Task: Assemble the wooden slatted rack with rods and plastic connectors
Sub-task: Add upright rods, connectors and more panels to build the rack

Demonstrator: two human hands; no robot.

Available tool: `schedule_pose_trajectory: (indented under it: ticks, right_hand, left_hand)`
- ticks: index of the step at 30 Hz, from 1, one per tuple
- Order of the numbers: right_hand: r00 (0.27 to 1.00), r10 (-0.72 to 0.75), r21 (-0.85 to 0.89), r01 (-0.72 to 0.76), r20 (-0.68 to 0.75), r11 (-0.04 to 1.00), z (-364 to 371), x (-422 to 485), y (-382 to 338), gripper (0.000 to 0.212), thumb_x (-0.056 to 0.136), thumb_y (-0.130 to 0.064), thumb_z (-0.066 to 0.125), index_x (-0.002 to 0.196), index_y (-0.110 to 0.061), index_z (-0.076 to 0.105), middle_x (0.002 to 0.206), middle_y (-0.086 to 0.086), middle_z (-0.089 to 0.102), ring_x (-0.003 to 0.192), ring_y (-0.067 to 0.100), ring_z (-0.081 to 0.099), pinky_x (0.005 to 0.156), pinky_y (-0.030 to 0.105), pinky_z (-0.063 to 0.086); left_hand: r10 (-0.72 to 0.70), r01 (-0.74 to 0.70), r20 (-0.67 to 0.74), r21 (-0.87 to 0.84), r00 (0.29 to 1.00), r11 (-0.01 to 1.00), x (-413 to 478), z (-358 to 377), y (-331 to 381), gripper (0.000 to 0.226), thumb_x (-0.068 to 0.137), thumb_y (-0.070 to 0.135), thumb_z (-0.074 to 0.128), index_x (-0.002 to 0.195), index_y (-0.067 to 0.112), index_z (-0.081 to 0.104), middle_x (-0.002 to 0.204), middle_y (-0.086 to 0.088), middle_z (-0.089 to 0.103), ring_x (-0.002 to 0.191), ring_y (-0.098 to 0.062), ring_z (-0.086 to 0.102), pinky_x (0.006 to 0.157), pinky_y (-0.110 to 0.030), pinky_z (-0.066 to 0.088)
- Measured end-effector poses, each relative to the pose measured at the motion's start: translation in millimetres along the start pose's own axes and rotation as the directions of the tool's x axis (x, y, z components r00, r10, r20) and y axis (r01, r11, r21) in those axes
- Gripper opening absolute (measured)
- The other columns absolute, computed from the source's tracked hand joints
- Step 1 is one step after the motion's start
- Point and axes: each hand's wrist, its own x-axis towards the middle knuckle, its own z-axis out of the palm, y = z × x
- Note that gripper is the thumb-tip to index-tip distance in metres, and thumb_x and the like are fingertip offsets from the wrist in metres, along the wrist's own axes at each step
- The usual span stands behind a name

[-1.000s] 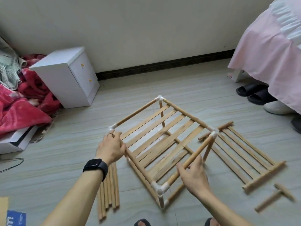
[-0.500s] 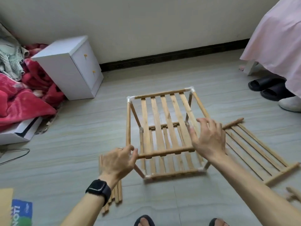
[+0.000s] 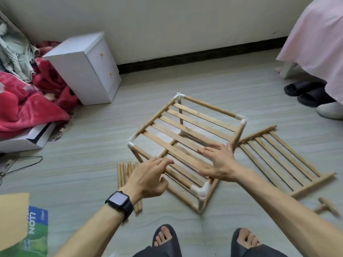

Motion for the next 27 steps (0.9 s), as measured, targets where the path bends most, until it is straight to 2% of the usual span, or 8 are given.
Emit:
schedule_pose_trajectory:
  ticks: [4, 7, 9, 12, 15, 18, 23, 27]
  right_hand:
    - [0.999, -0.050, -0.079, 0.050, 0.006, 0.996, -29.1, -3.3, 32.2, 0.064, 0.091, -0.049, 0.067, 0.150, -0.037, 0.045, 0.160, -0.010, 0.036, 0.151, 0.017, 0.019, 0.125, 0.037, 0.012]
    - [0.982, 0.040, -0.131, -0.064, -0.183, 0.989, -28.9, -15.7, 33.9, 0.046, 0.102, -0.044, 0.048, 0.146, -0.032, 0.051, 0.156, -0.007, 0.043, 0.146, 0.017, 0.030, 0.124, 0.038, 0.022]
    - [0.969, 0.098, -0.072, -0.116, -0.225, 0.991, -17.6, -27.8, 30.5, 0.062, 0.097, -0.062, 0.042, 0.150, -0.028, 0.045, 0.154, -0.006, 0.044, 0.145, 0.018, 0.033, 0.123, 0.041, 0.023]
    - [0.989, 0.083, -0.232, -0.109, -0.120, 0.966, 4.0, -39.0, 36.2, 0.105, 0.077, -0.088, 0.041, 0.160, -0.026, 0.020, 0.166, -0.001, 0.020, 0.154, 0.023, 0.012, 0.126, 0.051, 0.007]
    - [0.981, 0.128, -0.258, -0.162, -0.144, 0.953, 2.3, -31.6, 51.5, 0.108, 0.082, -0.060, 0.068, 0.161, -0.023, 0.004, 0.169, 0.002, 0.005, 0.155, 0.024, 0.001, 0.125, 0.047, 0.007]
    - [0.973, 0.159, -0.349, -0.208, -0.165, 0.914, -9.7, -18.9, 61.5, 0.098, 0.085, -0.036, 0.068, 0.161, -0.024, 0.006, 0.167, -0.006, 0.011, 0.152, 0.020, 0.002, 0.121, 0.045, 0.018]
    - [0.972, 0.215, -0.362, -0.235, -0.094, 0.902, -17.8, -0.9, 72.8, 0.101, 0.082, -0.034, 0.067, 0.160, -0.028, 0.003, 0.168, -0.002, 0.003, 0.154, 0.032, -0.016, 0.119, 0.060, -0.008]
    - [0.971, 0.229, -0.300, -0.237, -0.060, 0.924, -23.4, 6.7, 74.6, 0.095, 0.078, -0.029, 0.065, 0.158, -0.023, 0.014, 0.159, 0.000, 0.021, 0.140, 0.035, 0.024, 0.120, 0.048, 0.030]
  left_hand:
    - [-0.163, 0.165, -0.027, 0.195, 0.986, 0.967, 13.4, 7.8, -37.8, 0.082, 0.059, 0.012, 0.068, 0.140, 0.013, 0.053, 0.135, -0.011, 0.061, 0.124, -0.031, 0.055, 0.100, -0.044, 0.050]
    - [-0.258, 0.203, 0.165, 0.292, 0.952, 0.935, 20.3, 9.4, -46.9, 0.092, 0.081, 0.030, 0.063, 0.161, 0.018, 0.018, 0.168, -0.002, 0.015, 0.156, -0.024, 0.010, 0.126, -0.049, 0.010]
    - [-0.275, 0.193, 0.223, 0.329, 0.935, 0.924, 27.4, 11.3, -41.2, 0.092, 0.088, 0.039, 0.056, 0.162, 0.019, 0.006, 0.170, 0.000, 0.003, 0.156, -0.024, -0.004, 0.126, -0.049, -0.001]
    - [-0.274, 0.211, 0.164, 0.322, 0.948, 0.923, 35.8, 17.5, -30.8, 0.089, 0.082, 0.042, 0.058, 0.158, 0.013, 0.021, 0.164, -0.010, 0.024, 0.154, -0.031, 0.011, 0.127, -0.048, 0.010]
    - [-0.259, 0.198, 0.131, 0.357, 0.957, 0.913, 45.6, 16.8, -29.2, 0.086, 0.081, 0.048, 0.059, 0.153, 0.016, 0.025, 0.155, -0.008, 0.033, 0.146, -0.029, 0.023, 0.123, -0.046, 0.018]
    - [-0.298, 0.209, 0.183, 0.389, 0.937, 0.897, 50.6, 15.6, -26.2, 0.089, 0.084, 0.047, 0.058, 0.156, 0.016, 0.017, 0.161, -0.009, 0.024, 0.153, -0.031, 0.009, 0.126, -0.050, 0.007]
    - [-0.245, 0.148, 0.176, 0.434, 0.953, 0.889, 53.7, 17.2, -22.0, 0.063, 0.086, 0.041, 0.047, 0.140, 0.010, 0.036, 0.144, -0.015, 0.045, 0.141, -0.036, 0.026, 0.122, -0.048, 0.021]
    - [-0.194, 0.115, 0.141, 0.437, 0.971, 0.892, 54.5, 19.2, -23.5, 0.046, 0.083, 0.041, 0.043, 0.119, 0.012, 0.047, 0.112, -0.010, 0.055, 0.108, -0.028, 0.040, 0.106, -0.042, 0.035]
